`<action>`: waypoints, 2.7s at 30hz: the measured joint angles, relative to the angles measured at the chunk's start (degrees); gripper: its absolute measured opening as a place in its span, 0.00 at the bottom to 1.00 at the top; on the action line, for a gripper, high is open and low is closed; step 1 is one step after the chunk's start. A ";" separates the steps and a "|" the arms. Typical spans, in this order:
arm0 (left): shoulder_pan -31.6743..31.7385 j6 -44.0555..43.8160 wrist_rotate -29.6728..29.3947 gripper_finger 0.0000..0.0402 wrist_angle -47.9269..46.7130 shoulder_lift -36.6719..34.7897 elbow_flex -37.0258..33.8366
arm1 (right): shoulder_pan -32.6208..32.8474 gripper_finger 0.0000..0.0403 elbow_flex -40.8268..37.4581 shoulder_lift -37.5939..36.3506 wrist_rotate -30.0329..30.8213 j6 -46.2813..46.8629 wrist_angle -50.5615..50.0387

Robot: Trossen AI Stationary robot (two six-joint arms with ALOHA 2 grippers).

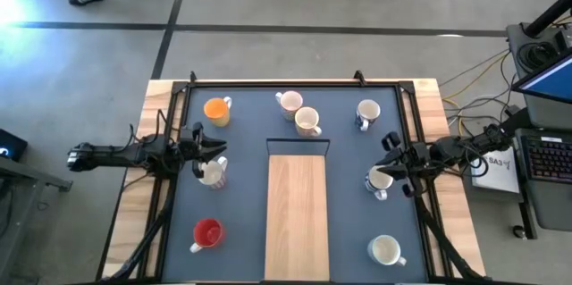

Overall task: Place coffee mugs
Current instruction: Put the top right blue mug on the shelf

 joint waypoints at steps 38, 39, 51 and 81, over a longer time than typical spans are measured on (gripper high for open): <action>0.00 0.00 0.00 0.18 0.00 -0.01 0.00 | -0.68 0.13 19.70 17.50 39.11 18.80 -29.48; 0.02 0.00 0.00 0.18 0.00 0.00 0.00 | -1.10 0.13 21.23 18.60 39.09 19.33 -31.87; 0.00 0.00 0.00 0.18 0.00 0.00 0.00 | -12.91 0.13 35.78 30.27 39.98 38.04 -54.44; 0.01 0.00 0.00 0.18 -0.04 -0.01 0.00 | -34.25 0.13 48.21 49.17 11.88 30.22 -61.03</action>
